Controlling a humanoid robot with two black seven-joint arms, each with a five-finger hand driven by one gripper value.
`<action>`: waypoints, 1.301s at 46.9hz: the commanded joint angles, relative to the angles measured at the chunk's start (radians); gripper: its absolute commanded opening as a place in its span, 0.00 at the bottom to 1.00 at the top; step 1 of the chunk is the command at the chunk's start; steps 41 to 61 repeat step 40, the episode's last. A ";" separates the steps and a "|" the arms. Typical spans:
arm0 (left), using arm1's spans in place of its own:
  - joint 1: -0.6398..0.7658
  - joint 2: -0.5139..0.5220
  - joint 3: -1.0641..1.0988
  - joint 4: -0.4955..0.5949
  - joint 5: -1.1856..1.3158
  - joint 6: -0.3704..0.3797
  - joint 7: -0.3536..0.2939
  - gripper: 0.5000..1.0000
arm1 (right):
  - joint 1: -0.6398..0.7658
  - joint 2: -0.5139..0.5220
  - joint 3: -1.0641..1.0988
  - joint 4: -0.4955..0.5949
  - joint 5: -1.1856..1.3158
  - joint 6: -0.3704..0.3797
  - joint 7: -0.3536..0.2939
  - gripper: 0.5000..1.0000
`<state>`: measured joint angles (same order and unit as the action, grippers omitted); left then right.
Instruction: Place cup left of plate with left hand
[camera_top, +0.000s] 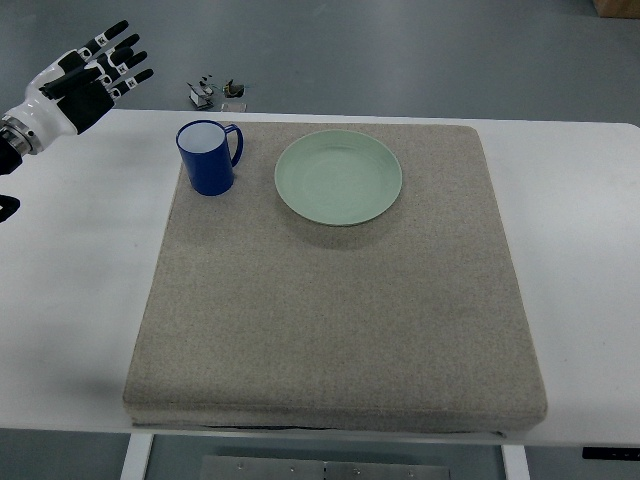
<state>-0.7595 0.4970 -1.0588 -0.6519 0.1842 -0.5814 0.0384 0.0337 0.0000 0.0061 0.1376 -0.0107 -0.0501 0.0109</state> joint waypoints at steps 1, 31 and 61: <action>0.002 -0.005 -0.003 -0.002 0.000 0.002 0.000 0.99 | 0.000 0.000 0.000 -0.001 0.000 0.001 0.000 0.87; 0.002 -0.008 0.000 -0.002 -0.035 0.003 0.032 0.99 | 0.000 0.000 0.002 0.007 0.000 0.006 0.000 0.87; 0.006 -0.008 0.002 -0.002 -0.035 0.005 0.032 0.99 | 0.003 0.000 0.002 0.007 -0.002 0.000 0.000 0.87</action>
